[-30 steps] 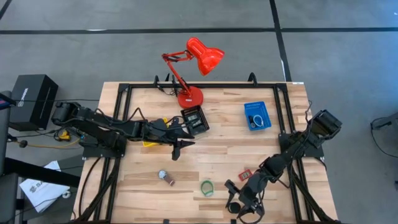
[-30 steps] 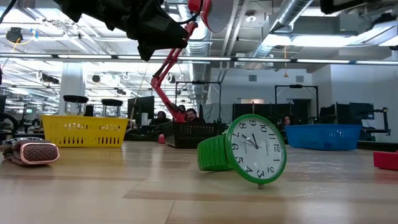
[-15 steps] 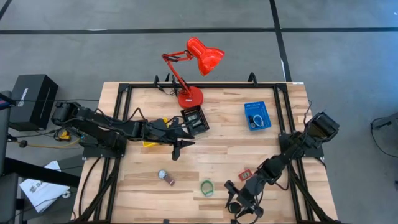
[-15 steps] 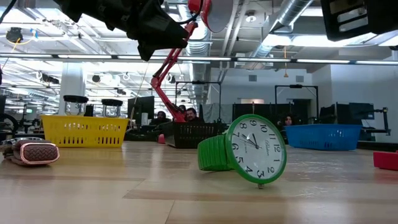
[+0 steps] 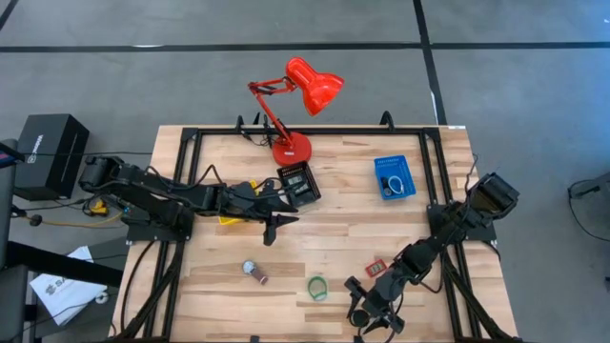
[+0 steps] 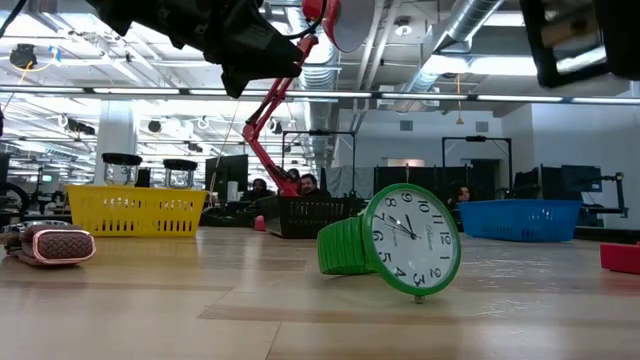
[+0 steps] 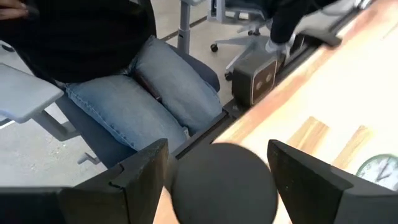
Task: Pick & Place Office items
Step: Put the green hourglass into the yellow bin
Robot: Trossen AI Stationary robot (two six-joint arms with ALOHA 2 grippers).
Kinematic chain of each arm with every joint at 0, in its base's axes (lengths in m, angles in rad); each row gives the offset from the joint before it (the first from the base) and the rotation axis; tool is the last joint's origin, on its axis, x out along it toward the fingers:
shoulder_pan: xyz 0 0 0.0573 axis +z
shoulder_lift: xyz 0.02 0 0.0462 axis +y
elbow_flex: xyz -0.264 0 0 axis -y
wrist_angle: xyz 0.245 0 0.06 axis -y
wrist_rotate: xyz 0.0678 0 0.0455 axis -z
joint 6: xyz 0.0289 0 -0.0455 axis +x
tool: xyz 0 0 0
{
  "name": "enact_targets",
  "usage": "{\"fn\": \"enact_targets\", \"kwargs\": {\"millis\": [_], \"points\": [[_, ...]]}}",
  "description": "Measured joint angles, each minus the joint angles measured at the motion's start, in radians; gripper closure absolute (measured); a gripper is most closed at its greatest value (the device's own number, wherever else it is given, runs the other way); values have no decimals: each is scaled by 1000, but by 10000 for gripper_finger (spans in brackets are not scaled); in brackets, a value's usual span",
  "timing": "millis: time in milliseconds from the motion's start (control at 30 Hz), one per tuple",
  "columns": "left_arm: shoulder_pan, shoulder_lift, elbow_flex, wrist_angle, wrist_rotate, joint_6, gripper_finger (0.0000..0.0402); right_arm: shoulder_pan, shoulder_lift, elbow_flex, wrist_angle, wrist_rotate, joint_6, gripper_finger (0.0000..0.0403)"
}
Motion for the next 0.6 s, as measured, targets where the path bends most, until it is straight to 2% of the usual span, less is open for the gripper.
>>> {"fn": "enact_targets", "kwargs": {"millis": [200,600], "points": [[0,0,0,1,0,0,292,0,37,0,63,-19,6,137],[0,0,0,2,0,0,291,0,48,0,72,-26,11,137]]}}
